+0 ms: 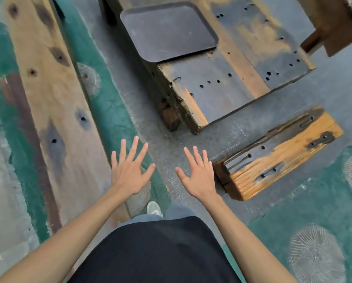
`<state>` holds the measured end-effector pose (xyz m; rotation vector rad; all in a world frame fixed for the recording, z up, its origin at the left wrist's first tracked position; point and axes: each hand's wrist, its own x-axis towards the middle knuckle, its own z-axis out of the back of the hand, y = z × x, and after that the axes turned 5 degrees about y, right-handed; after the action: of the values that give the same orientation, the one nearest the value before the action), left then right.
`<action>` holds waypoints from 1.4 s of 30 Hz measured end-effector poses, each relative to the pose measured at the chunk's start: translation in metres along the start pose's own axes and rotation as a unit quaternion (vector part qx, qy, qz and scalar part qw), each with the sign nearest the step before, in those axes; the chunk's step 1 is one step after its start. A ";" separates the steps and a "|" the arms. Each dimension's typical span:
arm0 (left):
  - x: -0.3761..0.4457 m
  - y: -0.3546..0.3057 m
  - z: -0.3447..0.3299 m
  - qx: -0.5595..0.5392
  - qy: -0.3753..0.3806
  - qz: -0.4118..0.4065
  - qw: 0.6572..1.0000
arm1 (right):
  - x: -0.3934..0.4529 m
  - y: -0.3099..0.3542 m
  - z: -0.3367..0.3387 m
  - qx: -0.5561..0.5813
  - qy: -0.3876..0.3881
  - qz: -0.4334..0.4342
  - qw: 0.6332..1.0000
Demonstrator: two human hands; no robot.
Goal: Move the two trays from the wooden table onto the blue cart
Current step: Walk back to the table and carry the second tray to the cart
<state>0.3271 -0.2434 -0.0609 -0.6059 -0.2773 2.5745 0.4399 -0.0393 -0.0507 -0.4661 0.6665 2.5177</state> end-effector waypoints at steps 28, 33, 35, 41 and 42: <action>0.464 0.006 0.221 -0.063 0.014 -0.048 0.997 | 0.425 0.097 0.185 0.164 0.011 -0.030 0.986; 0.525 -0.004 0.242 -0.015 0.058 -0.103 0.993 | 0.460 0.097 0.203 0.187 -0.025 -0.076 0.979; 0.554 -0.006 0.248 0.002 0.082 -0.124 0.989 | 0.474 0.096 0.207 0.215 -0.033 -0.104 0.970; 0.685 -0.002 0.283 0.002 0.170 -0.136 0.976 | 0.523 0.098 0.213 0.417 -0.099 -0.270 0.862; 0.713 -0.001 0.290 -0.007 0.186 -0.129 0.974 | 0.530 0.099 0.213 0.473 -0.127 -0.313 0.814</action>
<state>-0.3695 0.0850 -0.0673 -0.9729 -0.2293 2.1619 -0.0898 0.1947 -0.0694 0.0422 1.2756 1.3453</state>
